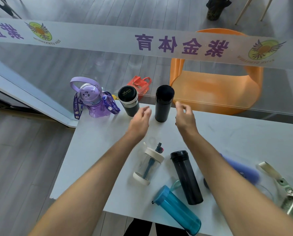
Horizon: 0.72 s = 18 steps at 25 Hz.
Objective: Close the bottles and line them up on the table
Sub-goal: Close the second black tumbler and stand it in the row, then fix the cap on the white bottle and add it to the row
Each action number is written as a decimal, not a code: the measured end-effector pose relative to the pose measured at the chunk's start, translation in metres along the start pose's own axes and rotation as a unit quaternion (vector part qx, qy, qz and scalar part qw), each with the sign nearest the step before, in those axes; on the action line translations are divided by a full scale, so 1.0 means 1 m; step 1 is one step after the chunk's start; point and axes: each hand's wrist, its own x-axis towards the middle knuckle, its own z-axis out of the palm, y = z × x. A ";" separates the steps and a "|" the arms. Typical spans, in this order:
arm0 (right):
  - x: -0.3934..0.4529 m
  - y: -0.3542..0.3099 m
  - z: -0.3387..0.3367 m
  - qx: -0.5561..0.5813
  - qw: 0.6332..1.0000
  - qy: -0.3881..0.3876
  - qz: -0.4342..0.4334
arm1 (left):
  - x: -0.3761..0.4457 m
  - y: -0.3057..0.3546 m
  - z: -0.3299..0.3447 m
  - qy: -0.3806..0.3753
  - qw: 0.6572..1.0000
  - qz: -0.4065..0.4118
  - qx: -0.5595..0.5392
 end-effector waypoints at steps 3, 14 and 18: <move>-0.048 0.055 0.015 -0.049 0.997 -0.023 0.049 | -0.044 -0.072 -0.008 0.007 0.990 -0.023 0.137; -0.082 0.124 0.054 0.010 0.966 -0.073 0.249 | -0.079 -0.111 -0.008 -0.088 0.985 -0.113 0.099; -0.099 0.119 0.052 0.036 0.984 -0.035 0.169 | -0.097 -0.102 -0.021 -0.030 0.997 -0.063 0.027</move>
